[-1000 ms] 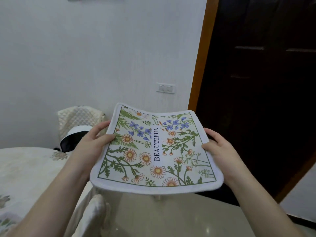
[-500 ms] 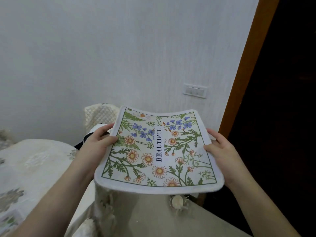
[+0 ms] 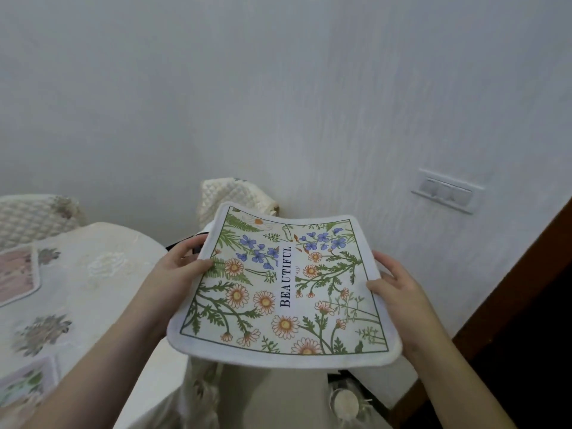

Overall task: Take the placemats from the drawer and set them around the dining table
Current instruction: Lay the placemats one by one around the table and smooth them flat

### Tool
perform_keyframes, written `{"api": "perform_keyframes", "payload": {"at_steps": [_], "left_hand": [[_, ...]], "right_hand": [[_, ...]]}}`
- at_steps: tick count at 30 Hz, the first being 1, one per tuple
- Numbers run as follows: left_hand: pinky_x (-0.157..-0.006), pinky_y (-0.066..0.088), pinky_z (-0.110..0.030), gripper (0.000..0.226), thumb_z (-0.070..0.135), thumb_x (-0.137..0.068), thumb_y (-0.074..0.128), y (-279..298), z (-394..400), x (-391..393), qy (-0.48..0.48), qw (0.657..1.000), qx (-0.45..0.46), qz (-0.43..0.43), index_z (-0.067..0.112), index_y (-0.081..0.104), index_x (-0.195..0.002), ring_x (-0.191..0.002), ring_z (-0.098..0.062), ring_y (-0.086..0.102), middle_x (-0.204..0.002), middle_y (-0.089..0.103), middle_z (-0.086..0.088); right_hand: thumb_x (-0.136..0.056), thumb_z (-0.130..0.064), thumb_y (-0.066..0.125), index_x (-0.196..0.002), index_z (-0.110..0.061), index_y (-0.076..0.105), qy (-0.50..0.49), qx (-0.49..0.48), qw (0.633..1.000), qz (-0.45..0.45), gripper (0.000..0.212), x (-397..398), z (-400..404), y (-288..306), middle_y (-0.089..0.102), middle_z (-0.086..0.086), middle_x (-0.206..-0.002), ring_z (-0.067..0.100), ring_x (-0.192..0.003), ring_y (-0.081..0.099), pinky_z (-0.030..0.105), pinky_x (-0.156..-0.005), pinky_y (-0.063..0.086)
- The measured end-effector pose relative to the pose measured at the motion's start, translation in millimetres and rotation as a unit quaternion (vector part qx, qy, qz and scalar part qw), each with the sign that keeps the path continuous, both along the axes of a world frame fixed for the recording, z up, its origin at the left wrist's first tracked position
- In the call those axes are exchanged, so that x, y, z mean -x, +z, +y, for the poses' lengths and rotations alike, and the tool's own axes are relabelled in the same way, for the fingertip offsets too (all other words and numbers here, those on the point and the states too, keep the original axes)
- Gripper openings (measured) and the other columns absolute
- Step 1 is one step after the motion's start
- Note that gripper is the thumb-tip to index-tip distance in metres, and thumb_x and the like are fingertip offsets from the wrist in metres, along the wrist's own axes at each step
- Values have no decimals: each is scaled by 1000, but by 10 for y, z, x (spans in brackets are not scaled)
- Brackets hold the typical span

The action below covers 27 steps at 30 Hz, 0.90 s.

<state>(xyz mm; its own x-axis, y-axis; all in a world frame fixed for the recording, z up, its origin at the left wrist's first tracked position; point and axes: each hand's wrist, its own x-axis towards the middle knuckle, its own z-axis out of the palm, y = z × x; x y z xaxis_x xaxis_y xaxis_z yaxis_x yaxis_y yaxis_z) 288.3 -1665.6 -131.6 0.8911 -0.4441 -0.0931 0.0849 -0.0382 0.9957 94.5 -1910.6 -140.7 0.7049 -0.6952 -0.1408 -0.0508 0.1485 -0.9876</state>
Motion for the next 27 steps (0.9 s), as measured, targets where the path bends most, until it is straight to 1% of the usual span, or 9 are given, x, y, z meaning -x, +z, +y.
{"api": "perform_keyframes", "payload": {"at_steps": [2,6,9,16,18,21,23,25,27], "left_hand": [[-71,60,-49,35,10,-95,58,-33,57,-273,7,1000,1,3,32,61,-122,-83,-33,74,-106,74,-6],[-71,59,-46,37,8,-95,57,-73,163,-774,42,999,8,4,31,60,-123,-83,-32,74,-105,75,-6],[-71,59,-45,35,6,-95,56,-95,213,-1106,63,998,12,10,30,63,-120,-84,-33,74,-101,75,-8],[-77,58,-50,37,5,-95,55,-279,308,-1734,115,993,-7,27,30,61,-121,-86,-34,73,-100,75,-9],[-74,58,-48,37,6,-95,55,-370,303,-1893,140,990,-12,31,31,62,-121,-84,-33,74,-98,76,-8],[-66,59,-42,36,5,-95,55,-515,249,-2112,183,982,-17,44,30,61,-120,-81,-31,74,-94,76,-9],[-64,59,-40,36,5,-95,55,-620,203,-2250,211,976,-21,53,30,61,-120,-81,-30,74,-96,76,-10],[-67,58,-41,36,5,-95,56,-702,145,-2365,238,968,-32,65,30,61,-120,-82,-31,74,-99,75,-11],[-69,59,-42,36,5,-95,57,-743,70,-2468,262,962,-35,74,28,60,-122,-84,-31,74,-99,75,-10]], "right_hand": [[-92,5,50,-128,-26,56,11,-3,1000,5,48,-343,-6,-18,76,1,-93,28,-79,75,37,-56,58],[-92,4,50,-123,-30,56,51,5,999,5,47,-963,-23,-12,76,-3,-89,27,-79,75,38,-57,59],[-92,5,49,-120,-31,56,76,2,997,4,46,-1367,-43,-26,76,-2,-90,29,-78,75,39,-57,60],[-92,6,51,-131,-25,54,123,-27,992,12,49,-2264,-99,-212,76,1,-96,30,-78,75,37,-54,59],[-92,6,52,-132,-24,53,145,-35,989,12,50,-2526,-163,-282,75,3,-101,30,-80,75,39,-56,59],[-92,6,54,-129,-27,52,175,-53,983,19,50,-2943,-313,-426,76,-1,-96,29,-80,75,38,-55,60],[-91,5,54,-133,-26,51,194,-58,979,25,52,-3237,-419,-557,76,0,-99,29,-82,75,41,-60,60],[-91,5,54,-137,-27,49,213,-56,975,36,56,-3515,-525,-686,76,0,-102,30,-84,74,49,-68,60],[-91,5,56,-136,-30,49,246,-54,967,40,57,-3767,-633,-758,76,0,-101,30,-86,74,55,-75,58]]}}
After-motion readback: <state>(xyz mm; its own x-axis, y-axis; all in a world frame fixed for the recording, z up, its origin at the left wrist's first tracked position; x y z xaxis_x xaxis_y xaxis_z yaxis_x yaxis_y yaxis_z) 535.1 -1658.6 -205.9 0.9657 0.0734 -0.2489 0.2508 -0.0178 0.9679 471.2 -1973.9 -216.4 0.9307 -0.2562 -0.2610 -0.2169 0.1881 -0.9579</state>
